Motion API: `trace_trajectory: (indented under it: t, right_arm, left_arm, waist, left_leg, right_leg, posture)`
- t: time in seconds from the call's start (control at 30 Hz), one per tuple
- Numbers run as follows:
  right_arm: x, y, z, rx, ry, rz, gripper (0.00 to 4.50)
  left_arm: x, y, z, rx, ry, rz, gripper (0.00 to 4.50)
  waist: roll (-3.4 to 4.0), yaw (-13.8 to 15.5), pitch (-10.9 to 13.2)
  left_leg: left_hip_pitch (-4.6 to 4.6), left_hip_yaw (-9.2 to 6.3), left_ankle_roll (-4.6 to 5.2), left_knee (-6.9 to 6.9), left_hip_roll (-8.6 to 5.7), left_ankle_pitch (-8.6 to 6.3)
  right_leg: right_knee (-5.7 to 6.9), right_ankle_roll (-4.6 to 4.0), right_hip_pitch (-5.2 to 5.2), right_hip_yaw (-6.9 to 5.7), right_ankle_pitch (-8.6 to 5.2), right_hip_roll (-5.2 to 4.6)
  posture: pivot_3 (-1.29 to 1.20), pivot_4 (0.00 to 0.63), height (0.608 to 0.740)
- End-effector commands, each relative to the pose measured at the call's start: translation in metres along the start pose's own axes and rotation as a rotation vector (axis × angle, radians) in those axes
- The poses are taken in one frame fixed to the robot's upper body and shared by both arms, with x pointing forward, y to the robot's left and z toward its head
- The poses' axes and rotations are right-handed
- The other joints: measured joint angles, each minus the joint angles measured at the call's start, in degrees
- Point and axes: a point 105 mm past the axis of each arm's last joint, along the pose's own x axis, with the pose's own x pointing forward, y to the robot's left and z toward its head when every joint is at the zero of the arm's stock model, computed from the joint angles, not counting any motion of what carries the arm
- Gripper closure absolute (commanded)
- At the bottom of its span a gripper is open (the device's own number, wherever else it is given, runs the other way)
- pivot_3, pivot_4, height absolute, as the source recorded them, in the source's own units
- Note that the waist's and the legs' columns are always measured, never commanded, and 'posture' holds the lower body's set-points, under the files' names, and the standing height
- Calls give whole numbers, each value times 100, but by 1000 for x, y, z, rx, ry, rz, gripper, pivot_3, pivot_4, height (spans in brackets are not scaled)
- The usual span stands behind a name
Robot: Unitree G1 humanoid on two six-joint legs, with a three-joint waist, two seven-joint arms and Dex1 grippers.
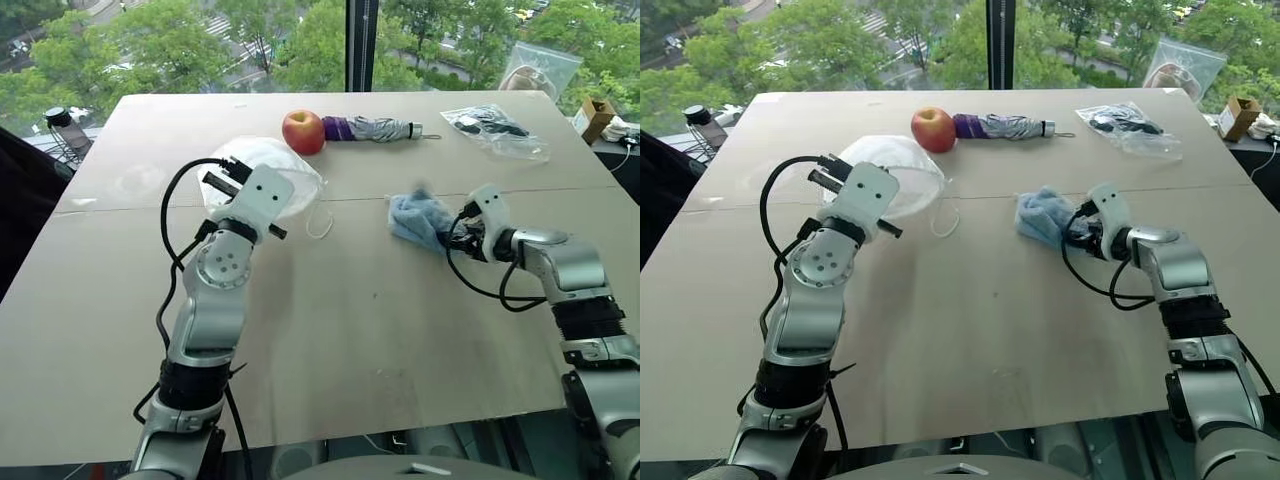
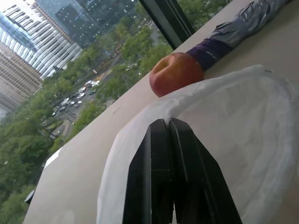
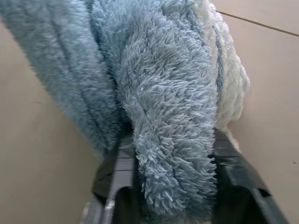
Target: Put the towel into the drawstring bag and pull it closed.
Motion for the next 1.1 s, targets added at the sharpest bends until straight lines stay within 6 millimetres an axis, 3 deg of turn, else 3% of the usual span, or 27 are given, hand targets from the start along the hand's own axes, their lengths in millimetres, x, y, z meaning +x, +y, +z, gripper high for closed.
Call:
trace_trajectory:
  t: [0.03,0.13,0.23,0.4,0.7,0.83,1.1]
  right_arm:
    - [11,14,-21,23,66,65,4162]
    - [9,27,-3,71,-18,151,4173]
    - [-5,60,23,109,-102,358,4173]
    - [-19,103,40,52,-122,545,4173]
    - [-17,112,64,155,-216,544,4173]
    - [-12,119,72,219,-259,542,4173]
    - [9,135,57,136,-189,475,4173]
  left_arm:
    - [-1,3,17,-37,-55,-13,4500]
    - [0,0,18,-89,-47,-34,4500]
    - [2,-1,21,-127,-47,-54,4500]
    - [-2,-8,26,-224,-67,-117,4500]
    - [-17,1,38,-539,-140,-204,4500]
    - [-27,-6,41,-642,-149,-303,4500]
    - [-29,-15,56,-737,-190,-388,4500]
  waist:
    - [0,-9,0]
    - [0,-15,0]
    - [5,-17,5]
    - [44,41,29]
    - [44,33,29]
    - [44,17,29]
    - [44,23,29]
  left_leg:
    - [1,1,0,0,0,0]
    - [2,1,0,0,6,0]
    - [-2,-2,0,-2,17,0]
    - [-31,-12,-1,-13,21,0]
    - [-36,-12,-2,-11,12,-1]
    - [-34,-11,-2,-11,13,-1]
    - [-34,-10,-2,-10,10,-1]
  right_leg:
    - [0,0,0,1,0,0]
    - [1,0,-1,2,0,9]
    - [1,-3,-5,5,1,22]
    - [3,-4,-31,-2,1,29]
    - [-5,-3,-30,-4,0,17]
    - [-3,-3,-30,-2,0,21]
    - [-3,-3,-30,0,0,24]
  posture:
    - [0,150,740]
    - [0,150,740]
    - [0,150,740]
    - [0,150,740]
    - [0,150,740]
    - [0,150,740]
    - [0,150,740]
